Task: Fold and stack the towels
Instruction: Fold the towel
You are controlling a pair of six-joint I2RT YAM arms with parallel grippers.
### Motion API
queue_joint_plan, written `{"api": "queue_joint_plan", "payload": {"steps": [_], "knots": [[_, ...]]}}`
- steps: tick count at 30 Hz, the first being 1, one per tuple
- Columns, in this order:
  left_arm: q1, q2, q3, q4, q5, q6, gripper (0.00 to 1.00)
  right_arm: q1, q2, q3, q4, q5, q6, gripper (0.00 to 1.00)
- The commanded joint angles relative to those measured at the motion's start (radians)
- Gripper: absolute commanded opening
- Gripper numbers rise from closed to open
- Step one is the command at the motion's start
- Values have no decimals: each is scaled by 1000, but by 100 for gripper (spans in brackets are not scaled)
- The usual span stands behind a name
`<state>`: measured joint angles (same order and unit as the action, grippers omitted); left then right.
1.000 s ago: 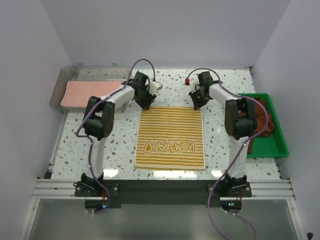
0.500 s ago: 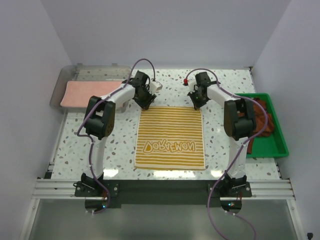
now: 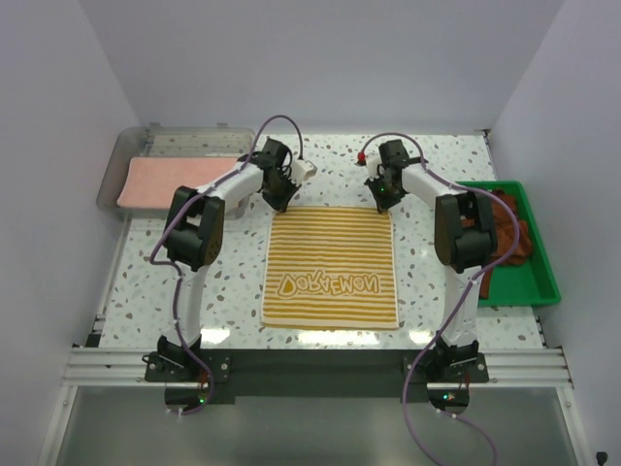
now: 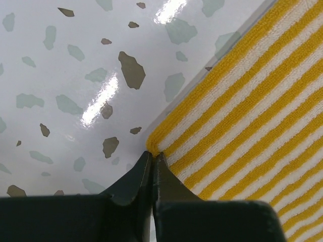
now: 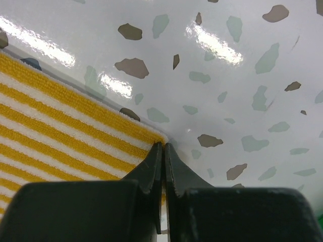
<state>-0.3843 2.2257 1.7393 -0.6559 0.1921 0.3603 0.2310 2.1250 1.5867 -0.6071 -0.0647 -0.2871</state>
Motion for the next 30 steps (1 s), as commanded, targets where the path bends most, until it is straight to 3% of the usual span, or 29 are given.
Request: {"api": "queue_joint_plan", "payload": {"steps": [1,6,13,19,30], "knots": [[24,57,6,-125,-45,45,0,-21,-11,-2,-51,118,-6,0],[24,2,19,-62,-89,57,0,-22,-60,18,-33,132,-4,0],[27,-21,78,93,-307,39,0,-21,-92,94,-31,169,-23,0],[28,-43,138,195,-382,-13,0,-21,-109,125,-7,190,-20,0],[25,-254,-89,237,-401,-171,0,30,-252,30,-58,187,22,0]]}}
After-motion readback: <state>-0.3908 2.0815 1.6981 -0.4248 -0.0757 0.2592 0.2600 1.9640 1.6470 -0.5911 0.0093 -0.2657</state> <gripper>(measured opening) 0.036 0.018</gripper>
